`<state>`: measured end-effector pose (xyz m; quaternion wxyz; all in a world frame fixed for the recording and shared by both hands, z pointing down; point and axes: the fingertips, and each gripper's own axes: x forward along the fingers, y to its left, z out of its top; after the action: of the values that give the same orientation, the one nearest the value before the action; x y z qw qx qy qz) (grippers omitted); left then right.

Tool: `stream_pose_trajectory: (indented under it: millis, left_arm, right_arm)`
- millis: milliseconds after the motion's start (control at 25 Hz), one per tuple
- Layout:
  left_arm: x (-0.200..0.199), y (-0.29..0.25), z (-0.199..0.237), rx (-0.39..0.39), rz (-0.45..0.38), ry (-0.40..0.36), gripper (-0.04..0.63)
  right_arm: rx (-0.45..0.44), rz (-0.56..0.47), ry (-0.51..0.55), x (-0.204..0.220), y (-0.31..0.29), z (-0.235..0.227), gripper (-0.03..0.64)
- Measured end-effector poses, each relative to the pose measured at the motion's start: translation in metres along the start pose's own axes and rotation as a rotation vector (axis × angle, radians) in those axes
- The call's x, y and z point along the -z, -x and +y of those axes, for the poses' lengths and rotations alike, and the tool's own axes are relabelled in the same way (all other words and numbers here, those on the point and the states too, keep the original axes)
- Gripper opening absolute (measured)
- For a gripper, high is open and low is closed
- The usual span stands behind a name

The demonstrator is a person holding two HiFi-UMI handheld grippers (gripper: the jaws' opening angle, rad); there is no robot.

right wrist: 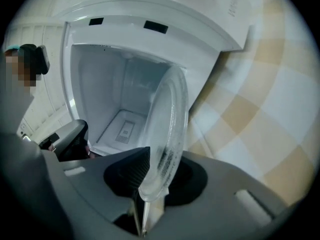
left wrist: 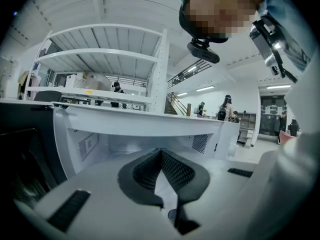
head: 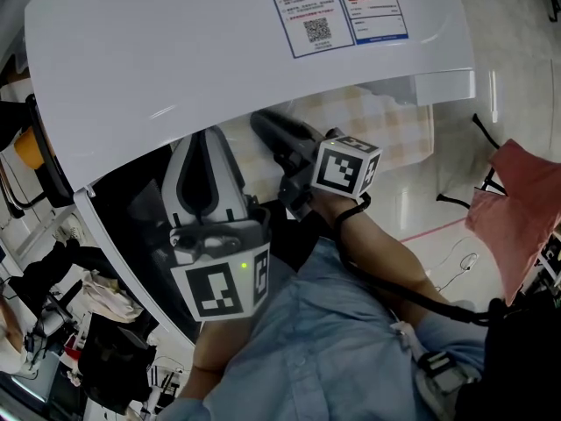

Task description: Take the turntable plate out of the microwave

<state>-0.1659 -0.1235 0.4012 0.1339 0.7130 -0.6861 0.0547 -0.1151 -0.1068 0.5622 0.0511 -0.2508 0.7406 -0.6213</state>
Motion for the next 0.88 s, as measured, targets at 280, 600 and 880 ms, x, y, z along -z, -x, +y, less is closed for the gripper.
stream_pose_trajectory:
  millis: [280,600,880]
  left_arm:
    - [0.003,0.01,-0.007,0.01,-0.002,-0.001,0.008]
    - [-0.001,0.011,0.0,-0.005,-0.015,0.0,0.008]
    - [-0.002,0.007,0.016,-0.029,-0.023,0.012,0.008]
  right_arm:
    - [-0.006,0.021,-0.014,0.022,0.009,0.0,0.078]
    - [-0.035,-0.023,-0.023,0.006,0.001,-0.002,0.129]
    - [-0.089,-0.073,-0.092,-0.006,-0.009,-0.002,0.13]
